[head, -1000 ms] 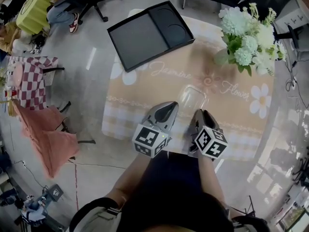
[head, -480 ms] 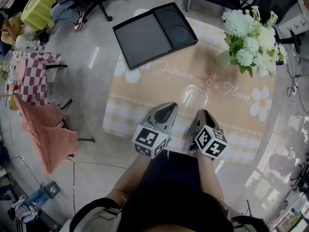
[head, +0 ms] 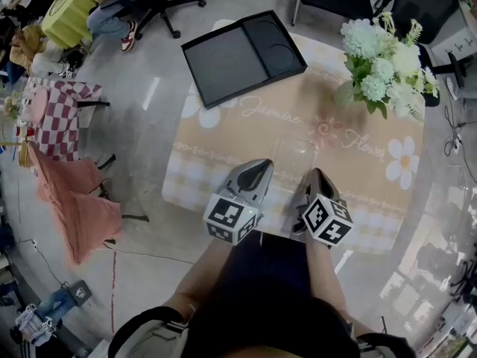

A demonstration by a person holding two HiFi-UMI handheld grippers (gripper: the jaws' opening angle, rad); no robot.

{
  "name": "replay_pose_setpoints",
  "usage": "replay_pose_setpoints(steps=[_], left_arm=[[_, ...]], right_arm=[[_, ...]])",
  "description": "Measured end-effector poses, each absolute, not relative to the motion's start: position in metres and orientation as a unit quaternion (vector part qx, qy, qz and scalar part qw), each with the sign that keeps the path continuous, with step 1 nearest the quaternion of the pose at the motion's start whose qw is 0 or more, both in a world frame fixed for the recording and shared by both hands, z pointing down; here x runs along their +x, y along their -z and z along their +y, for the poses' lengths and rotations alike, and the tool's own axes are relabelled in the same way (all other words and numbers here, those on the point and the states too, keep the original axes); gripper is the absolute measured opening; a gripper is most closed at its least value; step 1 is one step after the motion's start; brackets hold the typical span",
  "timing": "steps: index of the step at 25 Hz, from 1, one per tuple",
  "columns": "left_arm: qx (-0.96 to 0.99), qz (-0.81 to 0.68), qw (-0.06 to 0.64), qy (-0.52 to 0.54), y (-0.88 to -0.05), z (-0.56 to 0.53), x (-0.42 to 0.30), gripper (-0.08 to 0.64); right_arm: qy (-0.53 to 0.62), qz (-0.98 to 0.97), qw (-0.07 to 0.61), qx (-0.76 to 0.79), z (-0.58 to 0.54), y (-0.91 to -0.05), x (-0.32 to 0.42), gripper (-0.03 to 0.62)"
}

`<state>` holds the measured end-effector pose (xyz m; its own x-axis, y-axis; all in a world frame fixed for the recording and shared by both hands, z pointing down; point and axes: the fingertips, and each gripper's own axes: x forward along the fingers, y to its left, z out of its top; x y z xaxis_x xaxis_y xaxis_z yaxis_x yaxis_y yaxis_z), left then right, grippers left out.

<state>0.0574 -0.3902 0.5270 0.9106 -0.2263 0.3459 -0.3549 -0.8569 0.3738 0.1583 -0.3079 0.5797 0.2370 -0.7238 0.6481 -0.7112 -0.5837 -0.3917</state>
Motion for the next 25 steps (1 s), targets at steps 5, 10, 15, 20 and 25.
replay_pose_setpoints(steps=[5, 10, 15, 20, 25], left_arm=[[0.956, -0.156, 0.206, -0.136, -0.514, -0.390, 0.058, 0.012], [0.961, -0.162, 0.188, -0.122, -0.495, -0.393, 0.060, 0.012], [0.967, -0.165, 0.168, -0.097, -0.470, -0.400, 0.062, 0.012], [0.973, -0.162, 0.148, -0.070, -0.441, -0.404, 0.064, 0.012], [0.979, -0.157, 0.123, -0.032, -0.399, -0.399, 0.071, 0.012]], right_arm=[[0.390, 0.471, 0.018, -0.791, -0.310, -0.561, 0.163, 0.005], [0.358, 0.486, 0.032, -0.797, -0.313, -0.532, 0.170, 0.005], [0.315, 0.503, 0.051, -0.804, -0.321, -0.499, 0.179, 0.005], [0.279, 0.517, 0.081, -0.805, -0.323, -0.462, 0.179, 0.005], [0.228, 0.531, 0.113, -0.808, -0.314, -0.412, 0.190, 0.005]])
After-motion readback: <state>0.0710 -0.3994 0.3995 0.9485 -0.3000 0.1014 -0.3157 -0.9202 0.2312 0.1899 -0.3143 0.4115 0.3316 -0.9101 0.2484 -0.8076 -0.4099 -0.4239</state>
